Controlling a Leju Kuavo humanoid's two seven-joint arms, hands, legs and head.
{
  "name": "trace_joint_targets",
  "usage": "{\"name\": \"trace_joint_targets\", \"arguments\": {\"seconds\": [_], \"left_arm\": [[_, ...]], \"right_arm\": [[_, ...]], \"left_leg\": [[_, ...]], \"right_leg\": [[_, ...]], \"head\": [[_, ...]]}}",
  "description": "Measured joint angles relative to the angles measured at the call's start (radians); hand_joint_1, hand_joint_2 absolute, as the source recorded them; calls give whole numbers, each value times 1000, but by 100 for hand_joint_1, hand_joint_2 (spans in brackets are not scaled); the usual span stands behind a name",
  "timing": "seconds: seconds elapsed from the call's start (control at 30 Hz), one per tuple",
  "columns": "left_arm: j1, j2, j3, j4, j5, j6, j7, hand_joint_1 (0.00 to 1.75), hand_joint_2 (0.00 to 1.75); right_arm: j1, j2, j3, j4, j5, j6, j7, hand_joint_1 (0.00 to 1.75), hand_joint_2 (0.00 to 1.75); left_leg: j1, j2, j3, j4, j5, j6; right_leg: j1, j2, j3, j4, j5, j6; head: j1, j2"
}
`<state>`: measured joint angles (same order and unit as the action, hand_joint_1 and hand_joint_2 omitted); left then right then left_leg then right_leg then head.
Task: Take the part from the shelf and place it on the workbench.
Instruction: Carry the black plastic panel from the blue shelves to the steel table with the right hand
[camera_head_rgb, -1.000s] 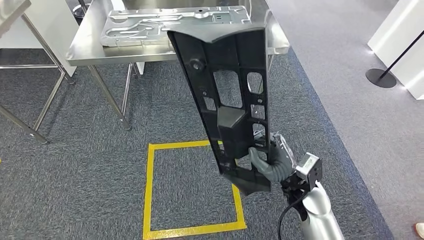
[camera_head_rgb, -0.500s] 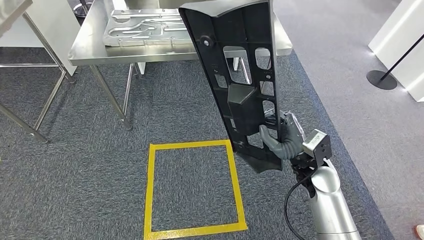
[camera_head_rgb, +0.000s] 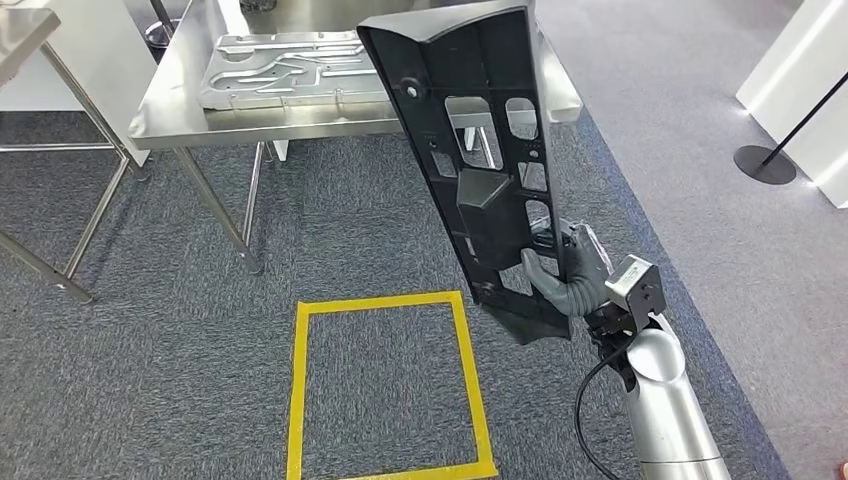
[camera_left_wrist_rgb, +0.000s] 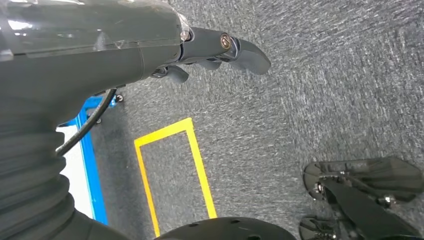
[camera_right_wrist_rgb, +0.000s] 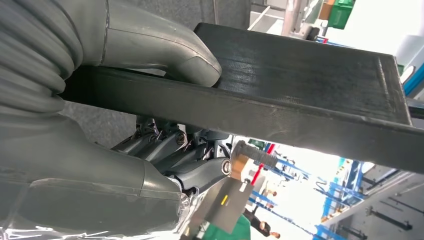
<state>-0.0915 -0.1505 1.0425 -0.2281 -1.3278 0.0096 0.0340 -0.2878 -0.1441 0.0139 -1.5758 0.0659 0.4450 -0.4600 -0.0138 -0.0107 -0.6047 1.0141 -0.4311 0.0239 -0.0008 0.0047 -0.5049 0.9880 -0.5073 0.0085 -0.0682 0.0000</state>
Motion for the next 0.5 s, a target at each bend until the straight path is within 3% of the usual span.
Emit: {"name": "trace_joint_targets", "arguments": {"seconds": [0.07,0.13,0.17,0.23,0.3,0.33,0.43,0.5], "left_arm": [[0,-1,0,0,-1,-1,0,0,175],[0,-2,0,0,-2,-1,-1,0,175],[-1,-3,0,0,-2,-1,-1,0,175],[-1,-3,1,0,-1,0,-1,0,175],[1,-3,2,0,1,0,-1,0,175],[1,-3,2,0,1,0,-1,0,175],[-1,-5,2,0,1,-1,-1,0,175],[-4,-7,3,0,1,-1,-1,0,175]], "right_arm": [[-3,-3,-1,0,0,0,0,141,175],[-8,-7,-3,1,0,1,1,141,175],[-11,-10,-4,2,-1,1,0,141,175],[-17,-13,-5,7,-1,1,-1,141,175],[-17,-16,-5,15,-1,2,-3,141,175],[-18,-18,-5,20,-1,2,-4,141,175],[-27,-23,-5,32,-1,2,-8,141,175],[-34,-28,-6,38,-2,2,-11,141,175]], "left_leg": [[1,-1,7,-7,-8,16],[4,-3,21,-10,-16,27],[5,-3,29,-11,-21,30],[5,-3,40,-11,-33,33],[5,-4,57,-11,-48,33],[5,-5,69,-11,-57,32],[4,-6,108,-13,-86,25],[3,-7,124,-16,-100,15]], "right_leg": [[0,1,2,7,-3,10],[-2,0,-16,52,-19,20],[-4,0,-45,102,-36,26],[-6,-1,-135,235,-81,34],[-7,-1,-206,305,-95,34],[-6,-2,-215,287,-76,32],[1,-5,-168,95,63,16],[9,-6,-147,27,106,2]], "head": [[0,0],[0,0],[0,0],[1,0],[1,0],[1,0],[1,0],[2,0]]}}
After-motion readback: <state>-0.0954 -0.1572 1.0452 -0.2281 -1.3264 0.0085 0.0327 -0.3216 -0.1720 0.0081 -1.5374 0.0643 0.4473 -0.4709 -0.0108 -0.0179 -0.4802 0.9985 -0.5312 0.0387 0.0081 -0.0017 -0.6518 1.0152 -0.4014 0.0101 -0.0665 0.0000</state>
